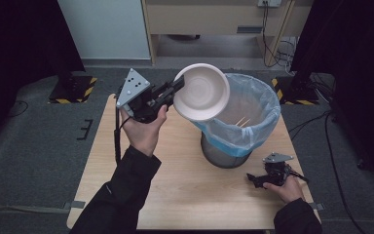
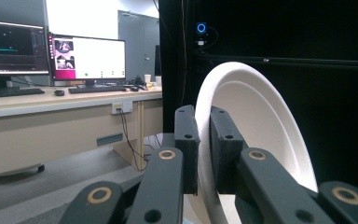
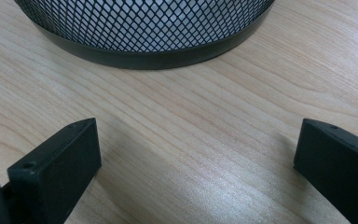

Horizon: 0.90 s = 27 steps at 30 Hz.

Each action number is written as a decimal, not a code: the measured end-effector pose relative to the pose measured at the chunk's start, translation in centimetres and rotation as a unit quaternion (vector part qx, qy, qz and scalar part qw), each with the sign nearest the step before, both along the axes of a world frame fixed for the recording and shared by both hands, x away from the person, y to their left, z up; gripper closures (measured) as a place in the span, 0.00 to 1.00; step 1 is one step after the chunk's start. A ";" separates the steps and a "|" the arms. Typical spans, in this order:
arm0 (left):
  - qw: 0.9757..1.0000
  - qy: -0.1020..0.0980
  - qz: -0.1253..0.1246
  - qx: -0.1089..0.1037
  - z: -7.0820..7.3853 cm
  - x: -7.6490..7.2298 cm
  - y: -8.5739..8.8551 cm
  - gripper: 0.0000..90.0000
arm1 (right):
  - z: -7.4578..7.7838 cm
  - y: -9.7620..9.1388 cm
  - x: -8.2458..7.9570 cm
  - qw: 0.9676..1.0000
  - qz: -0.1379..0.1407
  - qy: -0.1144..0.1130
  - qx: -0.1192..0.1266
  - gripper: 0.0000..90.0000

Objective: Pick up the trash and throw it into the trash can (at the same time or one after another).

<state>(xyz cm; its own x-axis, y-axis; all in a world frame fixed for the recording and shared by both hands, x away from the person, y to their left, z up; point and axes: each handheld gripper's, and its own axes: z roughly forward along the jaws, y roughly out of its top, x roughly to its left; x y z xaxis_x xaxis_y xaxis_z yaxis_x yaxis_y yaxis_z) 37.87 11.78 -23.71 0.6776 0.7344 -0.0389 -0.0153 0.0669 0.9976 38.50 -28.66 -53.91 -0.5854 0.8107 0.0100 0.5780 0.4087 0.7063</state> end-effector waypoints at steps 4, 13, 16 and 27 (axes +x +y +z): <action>1.000 -0.001 -0.003 0.004 0.2 0.7 -1.0 0.92 | 0.0 0.0 0.0 1.000 0.000 0.000 0.000 0.01; 1.000 -0.005 -0.015 0.006 0.7 2.1 -3.6 0.92 | 0.0 0.0 0.0 1.000 0.000 0.000 0.000 0.01; 1.000 -0.006 -0.020 0.010 0.6 2.5 -4.7 0.92 | 0.0 0.0 0.0 1.000 0.000 0.000 0.000 0.01; 0.999 0.007 -0.018 0.035 -1.2 4.6 -7.7 0.92 | 0.0 0.0 0.0 1.000 0.000 0.000 0.000 0.01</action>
<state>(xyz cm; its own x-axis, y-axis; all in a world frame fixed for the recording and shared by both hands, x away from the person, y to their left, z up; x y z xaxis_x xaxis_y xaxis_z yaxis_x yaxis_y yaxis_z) 42.46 4.07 -24.94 0.7031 0.7111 0.0014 0.0006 -0.0026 1.0000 38.50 -28.66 -53.91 -0.5854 0.8107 0.0098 0.5778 0.4088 0.7064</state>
